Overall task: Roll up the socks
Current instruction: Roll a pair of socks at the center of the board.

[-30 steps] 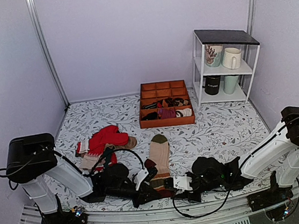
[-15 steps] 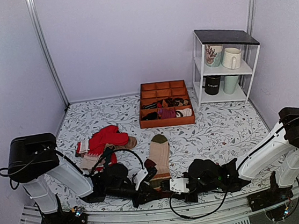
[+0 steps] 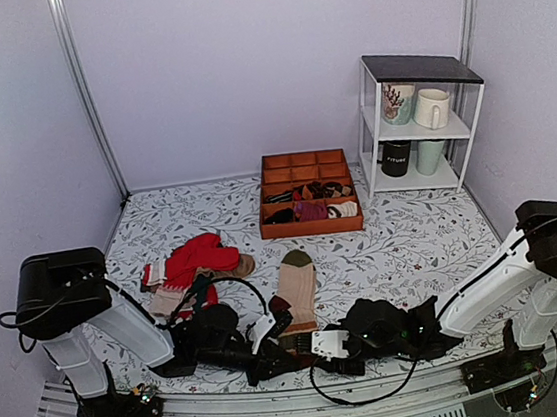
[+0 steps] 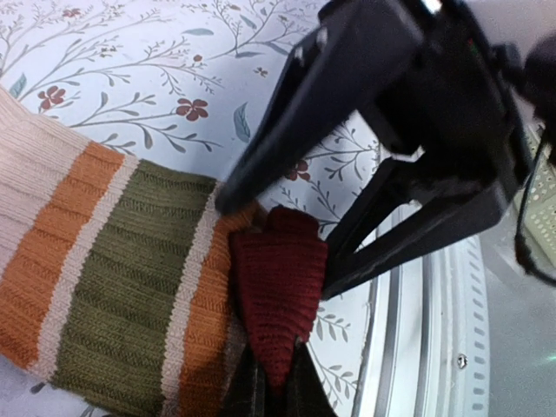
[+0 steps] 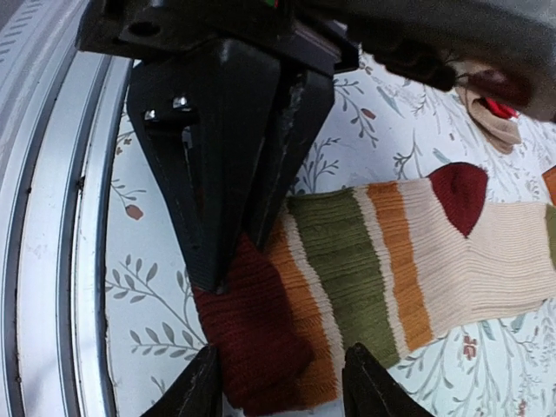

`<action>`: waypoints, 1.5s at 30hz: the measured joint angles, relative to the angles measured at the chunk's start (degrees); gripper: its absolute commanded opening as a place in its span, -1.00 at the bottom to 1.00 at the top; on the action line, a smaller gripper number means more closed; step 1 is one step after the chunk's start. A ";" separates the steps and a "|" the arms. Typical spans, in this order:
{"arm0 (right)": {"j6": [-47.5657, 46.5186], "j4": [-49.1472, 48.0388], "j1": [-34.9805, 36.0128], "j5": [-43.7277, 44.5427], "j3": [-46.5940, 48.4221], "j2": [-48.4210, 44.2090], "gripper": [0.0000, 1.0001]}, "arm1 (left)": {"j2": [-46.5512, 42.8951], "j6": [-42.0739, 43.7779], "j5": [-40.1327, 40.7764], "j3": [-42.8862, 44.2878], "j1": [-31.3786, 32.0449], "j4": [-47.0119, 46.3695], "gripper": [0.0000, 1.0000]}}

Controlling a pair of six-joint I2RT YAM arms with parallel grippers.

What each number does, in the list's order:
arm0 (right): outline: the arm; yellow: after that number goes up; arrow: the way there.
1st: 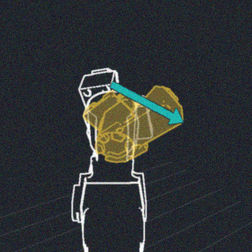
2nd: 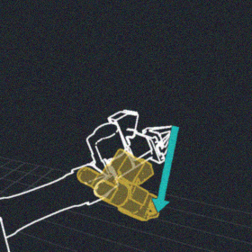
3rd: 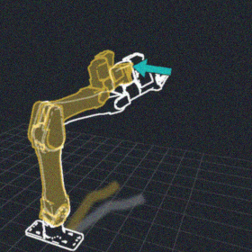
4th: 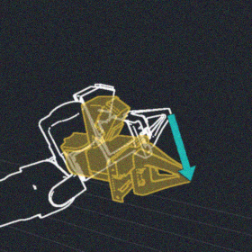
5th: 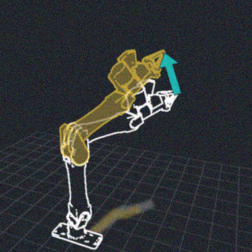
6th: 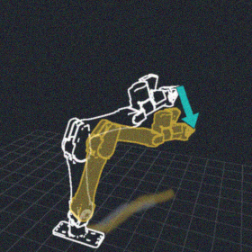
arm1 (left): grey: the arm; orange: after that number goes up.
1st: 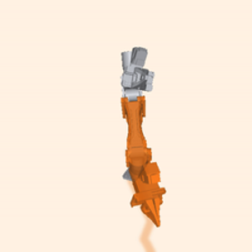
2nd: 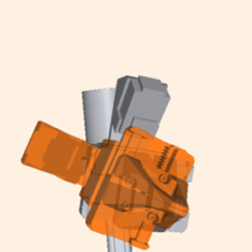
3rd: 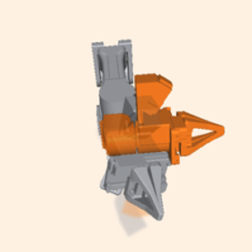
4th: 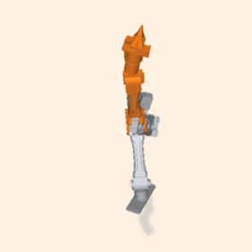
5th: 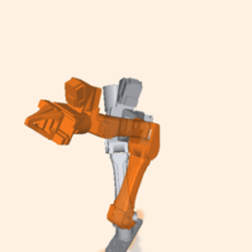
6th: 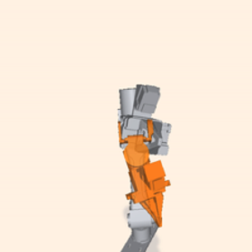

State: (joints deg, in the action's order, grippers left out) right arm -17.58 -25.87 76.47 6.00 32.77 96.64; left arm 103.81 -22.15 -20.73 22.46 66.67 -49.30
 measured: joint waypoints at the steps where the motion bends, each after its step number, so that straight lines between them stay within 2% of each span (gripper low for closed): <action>1: 0.13 0.28 0.00 0.72 -0.37 -1.05 0.04 | 0.07 0.02 -0.07 0.00 -0.02 -0.07 -1.00; 5: 0.39 0.61 0.02 0.96 -2.84 -7.26 0.04 | 0.13 0.02 -0.28 0.00 -0.11 -0.15 -1.00; 9: 0.04 0.46 0.00 -3.23 -3.74 -10.49 0.02 | 0.15 0.02 -0.44 0.00 -0.20 -0.15 -1.00; 14: -1.18 1.03 0.02 -7.87 -1.75 -6.43 0.01 | 0.39 0.02 -0.90 0.00 -0.37 -0.48 -1.00; 19: -2.34 1.55 0.02 -8.59 -0.07 -0.85 -0.01 | 0.42 0.02 -1.01 0.00 -0.42 -0.52 -1.00; 22: -2.82 1.46 0.02 -8.02 0.68 0.85 -0.12 | 0.42 0.02 -1.05 0.00 -0.44 -0.52 -1.00; 26: -2.75 1.55 0.00 -7.52 1.07 1.27 -0.44 | 0.42 0.02 -1.07 0.00 -0.44 -0.55 -1.00; 31: -0.28 2.08 -0.04 -6.27 1.77 1.99 -0.85 | 0.02 0.15 -1.11 -0.07 -0.44 -0.17 -0.70; 34: 2.73 2.12 -0.50 -7.23 2.29 2.36 -0.88 | -1.92 0.94 -0.94 -0.57 -0.44 1.33 -0.57; 38: 8.81 2.12 -3.17 -12.63 2.60 2.75 -0.88 | -8.26 3.45 1.64 -2.29 -0.13 7.56 -0.25; 41: 14.49 2.08 -6.36 -18.86 2.69 3.23 -0.88 | -16.57 6.21 6.56 -4.35 1.11 13.33 0.10; 45: 21.81 2.12 -9.79 -26.93 3.72 4.85 -0.88 | -29.33 11.63 13.18 -6.27 4.04 16.39 0.11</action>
State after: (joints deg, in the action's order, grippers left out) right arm 4.23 -23.75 66.67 -20.93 36.49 101.49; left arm 74.48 -10.52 -7.55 16.19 70.72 -32.91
